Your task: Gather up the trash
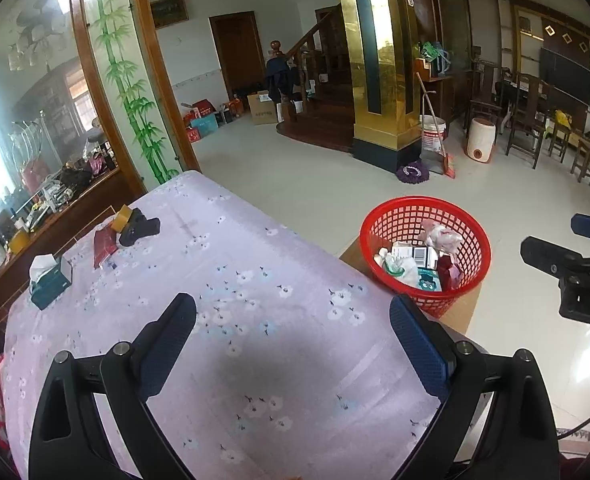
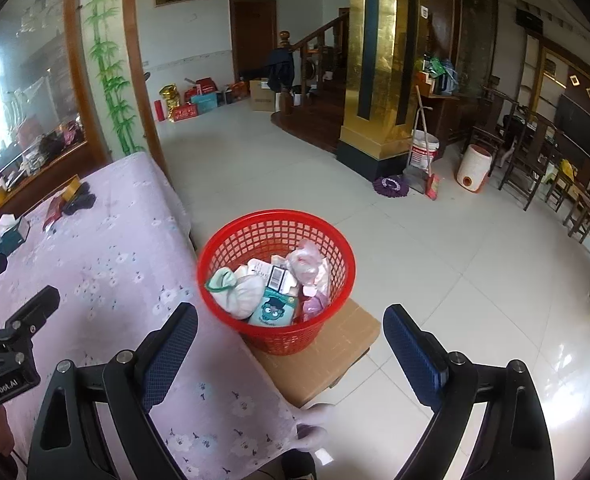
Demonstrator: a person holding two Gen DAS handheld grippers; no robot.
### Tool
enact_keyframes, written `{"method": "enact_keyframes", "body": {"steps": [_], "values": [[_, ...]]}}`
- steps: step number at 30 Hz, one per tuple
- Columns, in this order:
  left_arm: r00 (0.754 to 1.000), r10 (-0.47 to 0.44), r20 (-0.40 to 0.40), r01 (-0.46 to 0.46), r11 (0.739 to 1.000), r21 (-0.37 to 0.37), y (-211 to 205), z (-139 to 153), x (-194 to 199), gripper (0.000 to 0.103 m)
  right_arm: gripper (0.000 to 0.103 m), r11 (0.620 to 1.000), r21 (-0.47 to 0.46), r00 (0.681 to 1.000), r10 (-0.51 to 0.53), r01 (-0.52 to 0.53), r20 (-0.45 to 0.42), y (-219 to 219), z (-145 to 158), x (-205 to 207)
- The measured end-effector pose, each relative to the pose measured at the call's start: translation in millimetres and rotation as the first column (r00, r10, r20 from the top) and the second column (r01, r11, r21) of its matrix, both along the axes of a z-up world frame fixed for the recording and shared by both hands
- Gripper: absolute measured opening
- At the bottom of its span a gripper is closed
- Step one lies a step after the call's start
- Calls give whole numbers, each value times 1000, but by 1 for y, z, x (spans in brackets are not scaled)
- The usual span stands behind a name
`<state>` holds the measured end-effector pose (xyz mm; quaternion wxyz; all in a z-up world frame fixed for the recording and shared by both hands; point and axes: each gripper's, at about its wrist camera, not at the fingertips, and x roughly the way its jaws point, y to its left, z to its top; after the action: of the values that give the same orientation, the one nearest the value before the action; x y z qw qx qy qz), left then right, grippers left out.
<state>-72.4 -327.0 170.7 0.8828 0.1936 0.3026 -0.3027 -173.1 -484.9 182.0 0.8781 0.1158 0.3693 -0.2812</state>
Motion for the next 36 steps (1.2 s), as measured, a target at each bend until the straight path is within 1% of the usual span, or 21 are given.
{"method": "enact_keyframes", "body": {"steps": [4, 8, 19, 36], "values": [[1000, 0, -2, 0, 1000, 0, 3, -1, -4, 97, 96, 1000, 4, 1000, 4, -4, -2, 3, -1, 1], [1000, 11, 10, -11, 1000, 15, 3, -1, -7, 97, 96, 1000, 3, 1000, 15, -15, -5, 5, -1, 2], [999, 29, 26, -29, 999, 14, 6, 1, -7, 97, 96, 1000, 2, 1000, 25, -25, 0, 6, 0, 6], [999, 27, 26, -27, 999, 19, 5, 1, -8, 97, 96, 1000, 8, 1000, 29, -29, -8, 7, -2, 8]]}}
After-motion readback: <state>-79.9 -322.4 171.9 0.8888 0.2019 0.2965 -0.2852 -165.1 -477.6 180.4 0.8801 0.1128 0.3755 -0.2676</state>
